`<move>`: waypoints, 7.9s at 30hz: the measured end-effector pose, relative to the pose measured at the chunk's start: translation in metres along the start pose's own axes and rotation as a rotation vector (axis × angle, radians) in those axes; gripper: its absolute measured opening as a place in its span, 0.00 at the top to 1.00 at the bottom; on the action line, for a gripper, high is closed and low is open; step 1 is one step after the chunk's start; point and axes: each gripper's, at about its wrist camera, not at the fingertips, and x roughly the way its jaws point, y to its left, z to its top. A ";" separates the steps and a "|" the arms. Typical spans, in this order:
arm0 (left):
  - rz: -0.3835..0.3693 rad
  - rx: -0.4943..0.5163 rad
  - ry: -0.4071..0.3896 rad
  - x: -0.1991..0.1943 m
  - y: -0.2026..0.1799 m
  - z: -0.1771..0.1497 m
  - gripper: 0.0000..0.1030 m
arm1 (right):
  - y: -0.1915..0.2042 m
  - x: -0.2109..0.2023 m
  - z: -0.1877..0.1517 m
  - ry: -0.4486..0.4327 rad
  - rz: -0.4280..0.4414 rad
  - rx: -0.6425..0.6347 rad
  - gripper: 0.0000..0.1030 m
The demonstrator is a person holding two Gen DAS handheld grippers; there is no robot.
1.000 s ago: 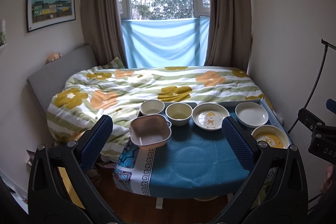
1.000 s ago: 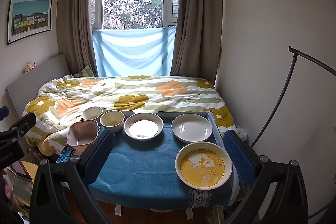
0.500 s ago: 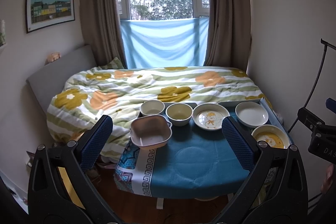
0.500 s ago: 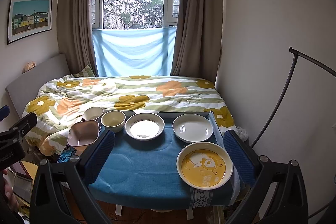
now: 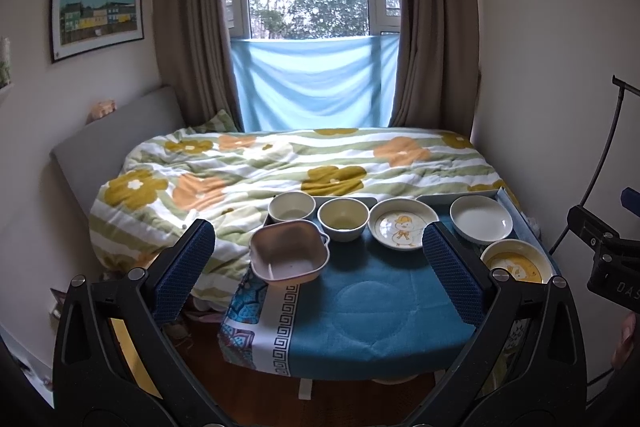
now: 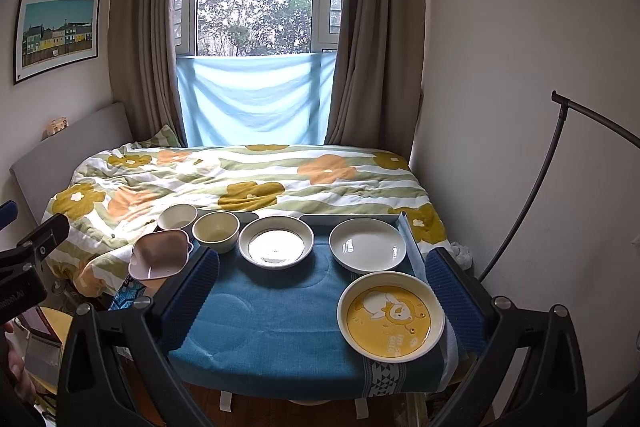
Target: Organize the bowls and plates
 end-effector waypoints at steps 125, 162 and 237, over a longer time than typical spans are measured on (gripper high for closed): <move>-0.275 -0.024 0.653 0.267 -0.048 -0.102 0.83 | -0.042 0.276 -0.097 0.508 0.552 0.067 0.88; -0.316 0.018 0.707 0.314 0.013 -0.174 0.81 | 0.029 0.304 -0.157 0.581 0.523 0.155 0.88; -0.854 0.433 0.943 0.560 -0.352 -0.048 0.83 | -0.214 0.413 -0.106 0.618 0.081 0.706 0.85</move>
